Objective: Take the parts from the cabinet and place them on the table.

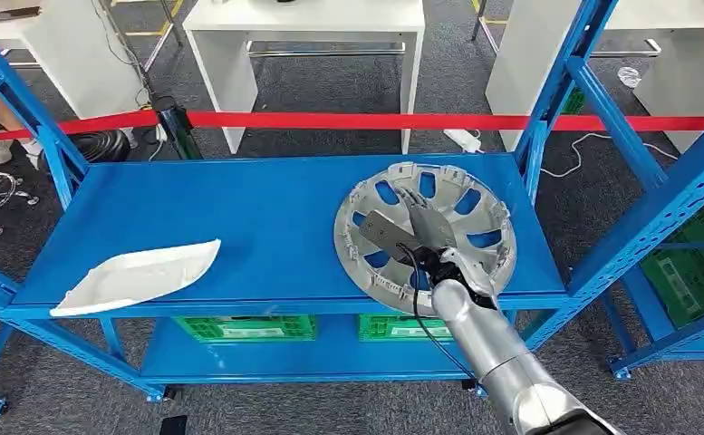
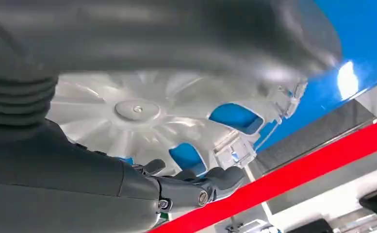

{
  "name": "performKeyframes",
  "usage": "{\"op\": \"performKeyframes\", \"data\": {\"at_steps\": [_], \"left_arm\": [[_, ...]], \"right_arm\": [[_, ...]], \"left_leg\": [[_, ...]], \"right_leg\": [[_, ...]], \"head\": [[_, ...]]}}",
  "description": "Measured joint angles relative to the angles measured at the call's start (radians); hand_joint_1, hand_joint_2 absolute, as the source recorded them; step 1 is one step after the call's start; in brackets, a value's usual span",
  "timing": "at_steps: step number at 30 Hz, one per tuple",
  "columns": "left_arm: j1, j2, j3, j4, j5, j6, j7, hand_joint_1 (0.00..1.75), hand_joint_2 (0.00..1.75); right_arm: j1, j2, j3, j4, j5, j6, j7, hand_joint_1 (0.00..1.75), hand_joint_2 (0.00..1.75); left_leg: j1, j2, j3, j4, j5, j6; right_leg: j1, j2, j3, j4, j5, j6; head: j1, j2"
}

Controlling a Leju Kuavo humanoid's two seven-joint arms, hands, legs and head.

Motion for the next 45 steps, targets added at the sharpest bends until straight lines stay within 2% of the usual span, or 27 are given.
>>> {"op": "performKeyframes", "data": {"at_steps": [7,8,10,11,12,15,16,17,19,20,21,22,23,26,27,29,30,31,33,35,36,38,40,41,42,43,45], "left_arm": [[0.000,0.001,0.000,0.000,-0.008,0.001,0.000,0.00,0.00],[0.000,0.005,0.000,0.000,-0.008,0.000,0.000,0.00,0.00],[-0.001,0.004,0.000,0.000,-0.008,-0.002,0.002,0.00,0.00],[-0.003,0.002,0.000,-0.001,-0.008,-0.004,0.002,0.00,0.00],[-0.005,0.002,0.000,-0.002,-0.008,-0.004,0.002,0.00,0.00],[-0.008,0.002,0.000,-0.002,-0.007,-0.004,0.002,0.00,0.00],[-0.008,0.001,0.000,-0.001,-0.005,-0.004,0.003,0.00,0.00],[-0.008,0.000,0.000,-0.001,-0.004,-0.004,0.003,0.00,0.00],[-0.008,0.000,0.000,-0.001,0.000,-0.004,0.003,0.00,0.00],[-0.008,0.000,0.000,-0.001,0.001,-0.004,0.004,0.00,0.00],[-0.009,0.006,0.000,-0.003,0.001,-0.004,0.005,0.00,0.00],[-0.009,0.003,0.000,-0.001,0.002,-0.004,0.008,0.00,0.00],[-0.008,0.003,0.000,-0.001,0.002,-0.004,0.008,0.00,0.00],[-0.007,0.002,0.000,0.000,0.002,-0.004,0.011,0.00,0.00],[-0.007,0.002,0.000,0.000,0.002,-0.005,0.010,0.00,0.00],[-0.008,0.002,0.000,0.000,0.002,-0.005,0.009,0.00,0.00],[-0.008,0.002,0.000,0.000,0.002,-0.005,0.009,0.00,0.00],[-0.008,0.002,0.000,0.000,0.002,-0.005,0.009,0.00,0.00],[-0.007,0.002,0.000,0.000,0.002,-0.013,0.007,0.00,0.00],[-0.008,0.002,0.000,-0.001,0.000,-0.021,0.003,0.00,0.00],[-0.010,0.003,0.000,-0.002,-0.002,-0.023,0.002,0.00,0.00],[-0.010,0.003,0.000,-0.001,-0.010,-0.023,0.002,0.00,0.00],[-0.010,0.003,0.000,-0.001,-0.015,-0.023,0.005,0.00,0.00],[-0.009,0.000,-0.002,-0.001,-0.017,-0.023,0.005,0.00,0.00],[-0.010,0.001,-0.002,-0.002,-0.018,-0.023,0.007,0.00,0.00],[-0.011,0.002,-0.002,-0.003,-0.018,-0.023,0.006,0.00,0.00],[-0.009,0.000,-0.002,-0.003,-0.018,-0.023,0.005,0.00,0.00]], "right_arm": [[0.000,0.002,0.000,0.000,0.000,-0.008,-0.003,0.00,0.00],[0.001,0.004,0.000,0.000,0.000,-0.011,-0.003,0.00,0.00],[0.002,0.009,0.000,0.000,0.000,-0.016,-0.001,0.00,0.00],[0.003,0.008,0.000,0.000,0.001,-0.018,0.000,0.00,0.00],[0.001,0.008,0.000,0.000,0.003,-0.016,0.005,0.00,0.00],[0.007,0.008,0.000,0.001,0.007,-0.009,0.015,0.00,0.00],[0.010,0.007,0.000,0.002,0.007,-0.005,0.015,0.00,0.00],[0.011,0.007,0.000,0.002,0.008,-0.003,0.016,0.00,0.00],[0.009,0.005,0.000,0.002,0.008,-0.003,0.016,0.00,0.00],[0.008,0.005,0.000,0.002,0.008,-0.003,0.015,0.00,0.00],[0.007,0.007,0.000,0.002,0.009,-0.003,0.015,0.00,0.00],[0.010,0.009,0.000,0.002,0.009,-0.002,0.015,0.00,0.00],[0.011,0.008,0.000,0.002,0.010,-0.001,0.016,0.00,0.00],[0.011,0.009,0.000,0.002,0.011,0.000,0.016,0.00,0.00],[0.010,0.010,0.000,0.002,0.011,0.000,0.016,0.00,0.00],[0.011,0.010,0.000,0.002,0.013,0.002,0.016,0.00,0.00],[0.011,0.010,0.000,0.003,0.014,0.004,0.016,0.00,0.00],[0.011,0.010,0.000,0.004,0.015,0.006,0.016,0.00,0.00],[0.011,0.010,0.000,0.006,0.015,0.008,0.018,0.00,0.00],[0.011,0.010,0.000,0.006,0.014,0.009,0.018,0.00,0.00],[0.012,0.010,0.000,0.006,0.013,0.009,0.017,0.00,0.00],[0.013,0.008,-0.001,0.006,0.011,0.008,0.017,0.00,0.00],[0.018,0.008,0.000,0.006,0.010,0.008,0.017,0.00,0.00],[0.022,0.004,-0.001,0.006,0.010,0.007,0.017,0.00,0.00],[0.025,0.002,-0.001,0.006,0.009,0.007,0.017,0.00,0.00],[0.025,0.002,-0.001,0.007,0.009,0.007,0.018,0.00,0.00],[0.028,-0.002,-0.001,0.007,0.009,0.006,0.019,0.00,0.00]], "left_leg": [[0.000,0.000,0.000,0.001,0.000,0.001],[-0.002,-0.001,-0.005,0.013,-0.006,0.006],[-0.008,0.000,0.011,-0.020,0.029,0.033],[0.006,0.010,0.031,-0.061,0.046,0.036],[0.007,0.010,0.031,-0.076,0.057,0.046],[0.011,0.015,0.023,-0.069,0.058,0.042],[0.014,0.015,0.018,-0.063,0.056,0.039],[0.019,0.015,0.012,-0.054,0.053,0.034],[0.037,0.013,-0.003,-0.023,0.040,0.013],[0.043,0.012,-0.015,0.002,0.028,-0.002],[0.041,0.009,-0.039,0.015,0.022,-0.014],[0.036,0.006,-0.044,0.031,0.015,-0.021],[0.036,0.005,-0.047,0.044,0.010,-0.030],[0.042,0.004,-0.060,0.053,0.007,-0.040],[0.040,0.007,-0.072,0.086,-0.026,-0.034],[0.028,0.007,-0.127,0.232,-0.121,-0.025],[0.022,0.007,-0.154,0.305,-0.156,-0.019],[0.016,0.007,-0.168,0.349,-0.168,-0.011],[0.000,0.007,-0.135,0.304,-0.128,0.013],[-0.022,0.006,-0.035,0.134,-0.058,0.052],[-0.032,0.008,-0.005,0.069,-0.074,0.071],[-0.039,0.009,-0.006,0.064,-0.038,0.059],[-0.042,0.008,-0.017,0.051,-0.026,0.061],[-0.028,0.011,-0.017,0.031,-0.006,0.068],[-0.029,0.013,-0.020,0.024,0.008,0.075],[-0.029,0.015,-0.034,0.025,0.019,0.082],[-0.030,0.015,-0.062,0.029,0.039,0.082]], "right_leg": [[0.000,0.000,0.000,-0.001,0.000,0.001],[-0.013,-0.001,0.001,-0.009,0.008,0.012],[-0.009,0.003,0.012,-0.035,0.026,0.023],[-0.008,-0.001,0.011,-0.032,0.013,0.021],[-0.005,-0.002,-0.007,0.004,-0.019,0.020],[-0.012,-0.002,-0.104,0.221,-0.115,0.034],[-0.015,-0.003,-0.124,0.261,-0.117,0.040],[-0.020,-0.004,-0.119,0.249,-0.094,0.048],[-0.035,-0.009,-0.042,0.103,-0.010,0.068],[-0.044,-0.016,-0.002,0.019,-0.003,0.084],[-0.031,-0.003,-0.003,0.046,-0.022,0.078],[-0.031,0.007,-0.029,0.074,-0.002,0.052],[-0.037,0.006,-0.028,0.058,-0.035,0.039],[-0.032,0.006,-0.050,0.075,-0.032,0.004],[-0.029,0.005,-0.052,0.074,-0.026,-0.004],[-0.021,0.002,-0.060,0.071,-0.014,-0.015],[-0.014,0.001,-0.067,0.071,-0.009,-0.019],[-0.007,0.001,-0.073,0.071,-0.004,-0.022],[0.006,0.001,-0.085,0.071,0.006,-0.026],[0.017,0.002,-0.092,0.069,0.020,-0.027],[0.016,0.001,-0.093,0.065,0.028,-0.026],[0.014,-0.002,-0.091,0.052,0.047,-0.011],[0.012,-0.004,-0.089,0.035,0.067,0.001],[0.016,-0.004,-0.091,0.033,0.068,0.008],[0.014,-0.003,-0.099,0.050,0.028,0.014],[0.014,-0.004,-0.113,0.095,-0.030,0.016],[0.012,-0.004,-0.149,0.235,-0.125,0.024]], "head": [[0.000,0.000],[0.001,0.000],[-0.005,0.000],[-0.002,0.000],[0.001,0.000],[0.002,0.000],[0.002,0.000],[0.002,0.000],[0.002,0.000],[0.003,0.000],[0.011,0.000],[0.013,0.000],[0.010,0.000],[0.005,0.000],[0.001,0.000],[-0.006,0.000],[-0.008,0.000],[-0.009,0.000],[-0.009,0.000],[-0.009,0.000],[-0.008,0.000],[-0.006,0.000],[-0.004,0.000],[-0.005,0.000],[-0.003,0.000],[0.001,0.000],[0.002,0.000]]}}
